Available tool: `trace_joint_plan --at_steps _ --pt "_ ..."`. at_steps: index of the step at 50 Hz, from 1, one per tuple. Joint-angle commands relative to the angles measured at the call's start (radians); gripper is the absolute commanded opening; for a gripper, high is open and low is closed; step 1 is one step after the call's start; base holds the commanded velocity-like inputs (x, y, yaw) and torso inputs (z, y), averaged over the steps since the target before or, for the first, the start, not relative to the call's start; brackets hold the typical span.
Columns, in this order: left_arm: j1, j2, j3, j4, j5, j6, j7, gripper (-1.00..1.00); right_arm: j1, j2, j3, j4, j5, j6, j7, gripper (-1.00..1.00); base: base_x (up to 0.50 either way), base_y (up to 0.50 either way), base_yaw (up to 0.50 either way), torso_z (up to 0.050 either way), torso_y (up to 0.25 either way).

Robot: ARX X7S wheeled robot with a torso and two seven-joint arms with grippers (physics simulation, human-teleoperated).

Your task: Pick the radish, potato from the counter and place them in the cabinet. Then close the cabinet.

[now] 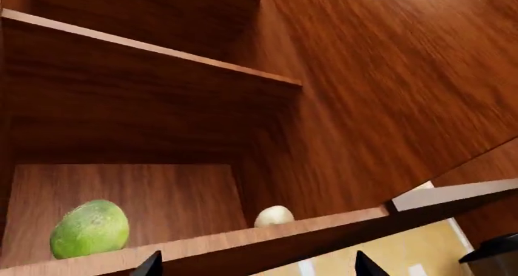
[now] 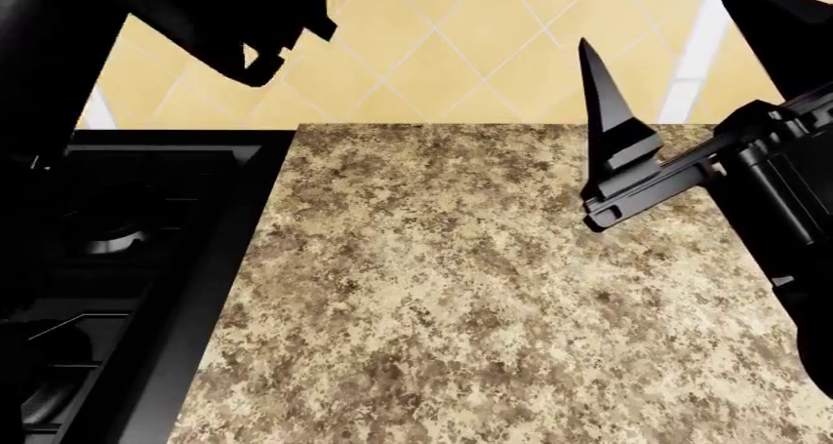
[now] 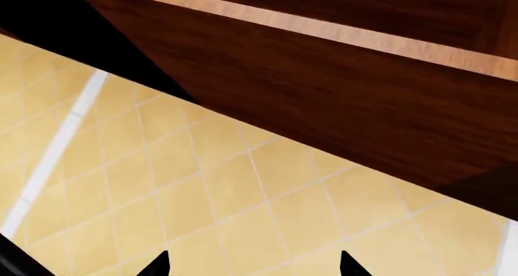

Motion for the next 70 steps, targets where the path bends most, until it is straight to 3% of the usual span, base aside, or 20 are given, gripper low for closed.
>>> trace_joint_plan --at_steps 1,26,70 --pt "0.159 -0.033 0.030 0.002 0.075 0.030 0.034 1.00 -0.009 -0.007 -0.012 0.007 -0.022 -0.007 0.004 1.00 0.00 0.00 0.00 0.000 0.000" --pt "0.368 -0.063 0.001 -0.063 0.154 0.164 0.121 1.00 0.009 -0.027 -0.027 0.002 -0.041 -0.020 0.010 1.00 0.00 0.00 0.00 0.000 0.000" --pt "0.344 -0.061 -0.054 -0.093 0.127 0.171 0.055 1.00 -0.037 -0.045 -0.013 0.022 -0.056 -0.007 0.094 1.00 -0.14 -0.11 0.00 0.000 0.000"
